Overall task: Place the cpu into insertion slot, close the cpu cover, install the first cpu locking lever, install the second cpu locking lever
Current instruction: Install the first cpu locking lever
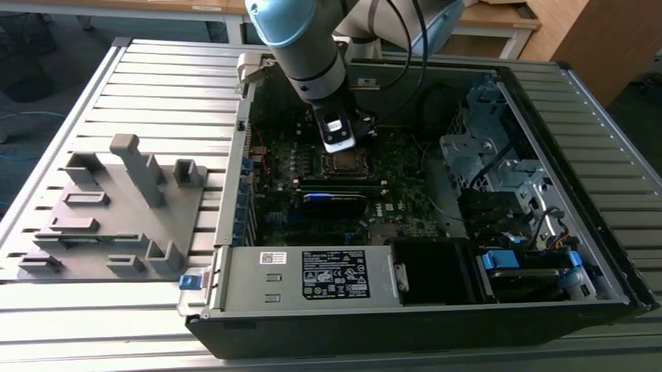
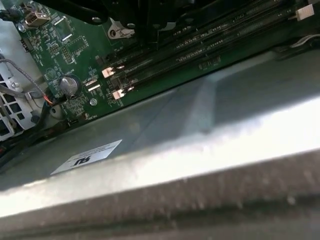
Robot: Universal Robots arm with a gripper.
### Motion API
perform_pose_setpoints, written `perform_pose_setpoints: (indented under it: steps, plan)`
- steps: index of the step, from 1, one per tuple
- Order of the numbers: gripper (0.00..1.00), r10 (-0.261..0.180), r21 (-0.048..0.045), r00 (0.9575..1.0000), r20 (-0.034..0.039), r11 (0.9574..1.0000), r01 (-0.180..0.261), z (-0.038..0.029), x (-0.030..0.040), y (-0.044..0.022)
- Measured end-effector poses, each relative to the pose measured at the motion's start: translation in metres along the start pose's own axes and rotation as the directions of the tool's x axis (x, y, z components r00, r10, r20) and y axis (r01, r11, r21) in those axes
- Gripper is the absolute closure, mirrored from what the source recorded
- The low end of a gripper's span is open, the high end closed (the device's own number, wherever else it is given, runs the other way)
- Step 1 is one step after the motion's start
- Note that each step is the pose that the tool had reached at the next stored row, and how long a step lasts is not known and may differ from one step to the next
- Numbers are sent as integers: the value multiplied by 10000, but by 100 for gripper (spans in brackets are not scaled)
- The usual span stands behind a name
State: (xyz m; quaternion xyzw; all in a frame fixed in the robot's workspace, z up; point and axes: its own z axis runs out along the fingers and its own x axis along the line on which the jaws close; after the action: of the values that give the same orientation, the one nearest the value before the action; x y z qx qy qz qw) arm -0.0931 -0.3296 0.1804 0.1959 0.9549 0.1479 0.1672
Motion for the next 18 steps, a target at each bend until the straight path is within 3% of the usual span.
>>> perform_pose_setpoints:
  steps: [5, 14, 18]
  plan:
    - [89, -1, -4, 10000, -1, 10000, 1, -62, -19, 24]
    - [89, -1, -1, 10000, -2, 10000, 1, -315, -92, 121]
    - [89, -1, -5, 10000, -1, 10000, 1, -324, -95, 126]
